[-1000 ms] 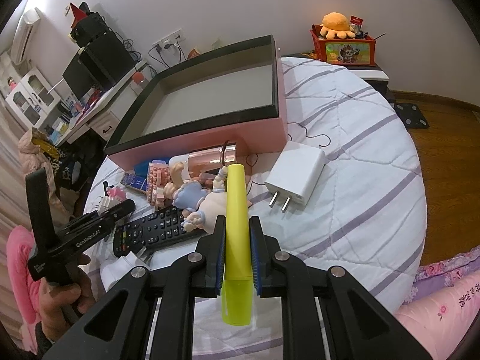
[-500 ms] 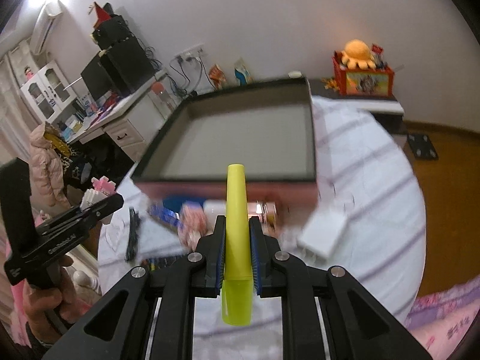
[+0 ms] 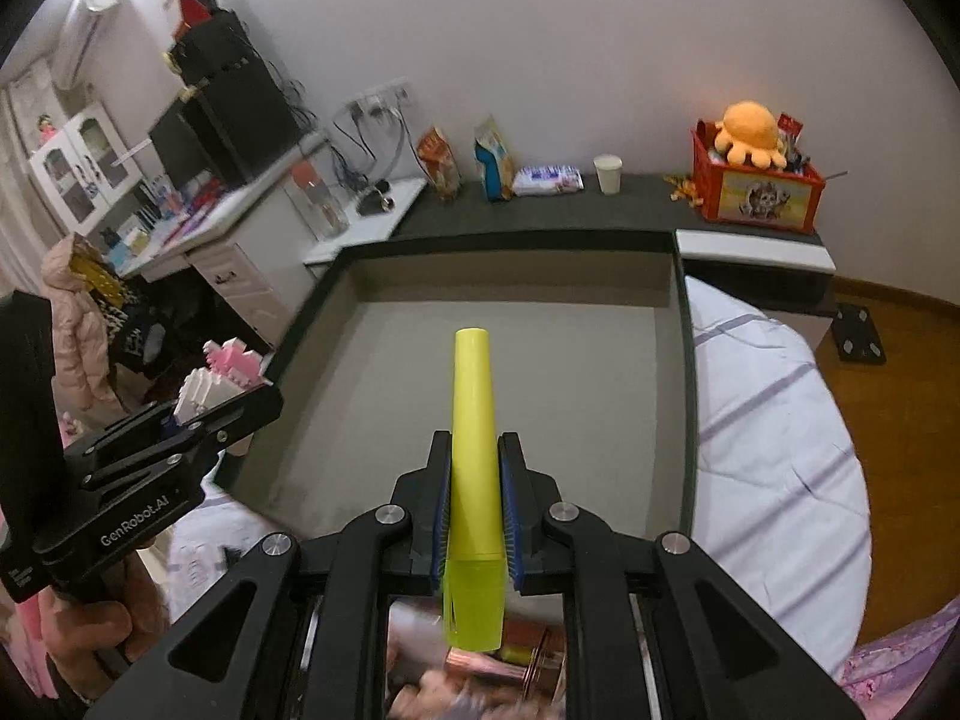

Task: Organize rigid objects
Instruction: 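Lift both held items into the pink box and open both tools, then move the left tool to the white cylinder and grasp it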

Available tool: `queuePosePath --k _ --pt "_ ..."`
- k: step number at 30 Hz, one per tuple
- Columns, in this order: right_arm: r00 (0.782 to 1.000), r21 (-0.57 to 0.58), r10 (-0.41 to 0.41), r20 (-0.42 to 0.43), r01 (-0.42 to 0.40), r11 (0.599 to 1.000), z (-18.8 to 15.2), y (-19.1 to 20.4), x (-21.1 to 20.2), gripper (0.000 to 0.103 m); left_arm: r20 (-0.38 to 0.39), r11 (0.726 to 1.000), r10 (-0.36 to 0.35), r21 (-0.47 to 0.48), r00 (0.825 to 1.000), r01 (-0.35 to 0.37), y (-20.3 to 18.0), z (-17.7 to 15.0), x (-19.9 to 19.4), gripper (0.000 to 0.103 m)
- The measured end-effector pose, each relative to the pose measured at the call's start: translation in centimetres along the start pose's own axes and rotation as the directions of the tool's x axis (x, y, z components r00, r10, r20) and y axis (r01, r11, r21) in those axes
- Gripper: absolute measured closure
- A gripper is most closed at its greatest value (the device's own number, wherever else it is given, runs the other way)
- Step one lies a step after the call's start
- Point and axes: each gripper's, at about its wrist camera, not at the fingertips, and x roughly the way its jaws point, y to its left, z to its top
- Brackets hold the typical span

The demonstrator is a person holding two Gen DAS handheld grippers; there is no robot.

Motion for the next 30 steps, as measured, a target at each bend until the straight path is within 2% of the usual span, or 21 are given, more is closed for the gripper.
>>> queuePosePath --k 5,9,11,12,13,14,15,16,19,22,27,30 --pt "0.996 0.014 -0.028 -0.085 0.029 0.999 0.7 -0.9 4.0 0.089 -0.070 1.000 0.006 -0.009 0.998 -0.006 0.0 0.1 4.0 0.072" --pt "0.988 0.008 -0.062 -0.139 0.063 0.998 0.6 -1.3 6.0 0.088 -0.118 0.999 0.054 0.014 0.992 -0.053 -0.3 -0.3 5.6 0.069" --pt "0.984 0.006 -0.088 -0.157 0.091 0.996 0.5 -1.4 6.6 0.088 -0.124 0.997 0.076 0.022 0.989 -0.074 -0.5 -0.5 5.7 0.050" --pt "0.981 0.005 -0.102 -0.165 0.104 0.995 0.4 -1.4 6.9 0.087 -0.123 0.997 0.071 0.026 0.990 -0.068 -0.5 -0.5 5.7 0.045" --pt "0.981 0.013 -0.102 -0.164 0.105 0.994 0.4 -1.5 6.9 0.076 -0.123 0.997 0.068 0.036 0.990 -0.064 -0.7 -0.6 5.6 0.036" --pt "0.982 0.024 -0.102 -0.157 0.108 0.994 0.2 -1.6 6.8 0.057 -0.116 0.996 0.085 0.051 0.990 -0.080 -1.0 -0.6 5.4 0.026" --pt "0.985 0.028 -0.092 -0.147 0.097 0.995 0.2 -1.6 6.6 0.054 -0.101 0.993 0.107 0.059 0.989 -0.101 -1.2 -0.7 5.0 0.013" --pt "0.987 0.029 -0.093 -0.132 0.098 0.995 0.0 -1.4 6.1 0.052 -0.078 0.991 0.127 0.062 0.989 -0.122 -1.3 -0.7 4.5 0.009" --pt "0.993 0.031 -0.088 -0.084 0.090 0.995 0.2 -1.0 4.7 0.043 -0.045 0.993 0.113 0.030 0.993 -0.112 -0.7 -0.4 2.7 0.004" --pt "0.993 0.020 -0.118 -0.009 0.118 0.993 0.3 -0.3 2.5 0.023 0.001 0.992 0.124 -0.001 0.992 -0.124 -0.2 -0.1 0.0 0.000" --pt "0.992 -0.008 -0.078 0.101 0.080 0.997 0.0 1.3 -2.5 0.021 0.084 0.986 0.166 0.014 0.983 -0.168 -0.4 -0.4 -4.9 0.000" --pt "0.988 -0.015 -0.061 0.141 0.064 0.998 -0.7 2.3 -5.1 0.013 0.124 0.982 0.183 0.024 0.975 -0.187 -0.5 -1.2 -8.1 0.000"
